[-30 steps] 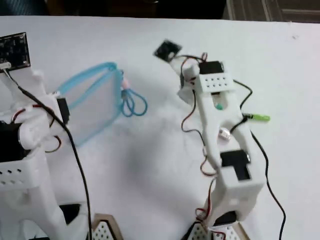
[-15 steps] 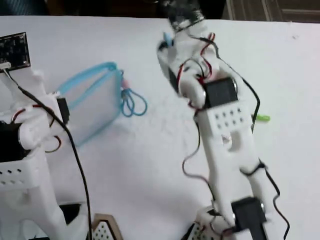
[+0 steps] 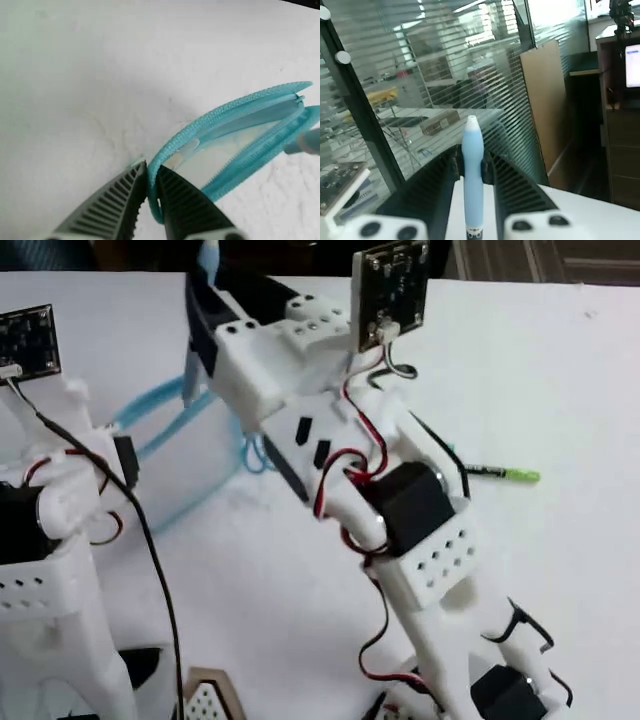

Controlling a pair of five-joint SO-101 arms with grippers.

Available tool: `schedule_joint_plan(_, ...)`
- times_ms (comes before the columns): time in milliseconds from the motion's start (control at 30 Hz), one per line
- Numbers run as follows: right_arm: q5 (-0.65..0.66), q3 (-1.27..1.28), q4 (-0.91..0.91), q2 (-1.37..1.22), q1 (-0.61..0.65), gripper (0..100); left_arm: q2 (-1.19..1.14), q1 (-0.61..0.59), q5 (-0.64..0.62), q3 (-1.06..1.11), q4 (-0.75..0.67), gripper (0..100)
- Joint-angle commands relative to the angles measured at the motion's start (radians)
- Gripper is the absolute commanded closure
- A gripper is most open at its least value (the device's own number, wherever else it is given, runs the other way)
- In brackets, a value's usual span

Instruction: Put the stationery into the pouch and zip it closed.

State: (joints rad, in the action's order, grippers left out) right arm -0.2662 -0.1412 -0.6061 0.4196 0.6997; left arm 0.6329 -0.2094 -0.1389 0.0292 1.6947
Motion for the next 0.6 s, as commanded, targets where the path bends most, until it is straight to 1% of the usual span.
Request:
schedule_joint_plan(0, -0.009, -0.037, 0.058, -0.004, 0.005, 98.1, -0.025, -0.007, 0.005, -0.005, -0.011, 98)
schedule_joint_plan(167, -0.009, -0.044, 0.059, -0.070, 0.010, 98.1, -0.025, -0.005, 0.005, -0.005, -0.011, 98)
schedule_joint_plan(400, -0.005, -0.028, 0.059, -0.234, 0.008, 98.1, -0.025, -0.007, 0.005, -0.005, -0.011, 98)
schedule_joint_plan(500, -0.003, 0.014, 0.054, -0.237, 0.025, 98.1, -0.025, -0.007, 0.005, -0.005, -0.011, 98)
schedule_joint_plan(567, 0.009, 0.043, 0.021, -0.220, 0.036, 98.1, -0.025, -0.007, 0.005, -0.005, -0.011, 98)
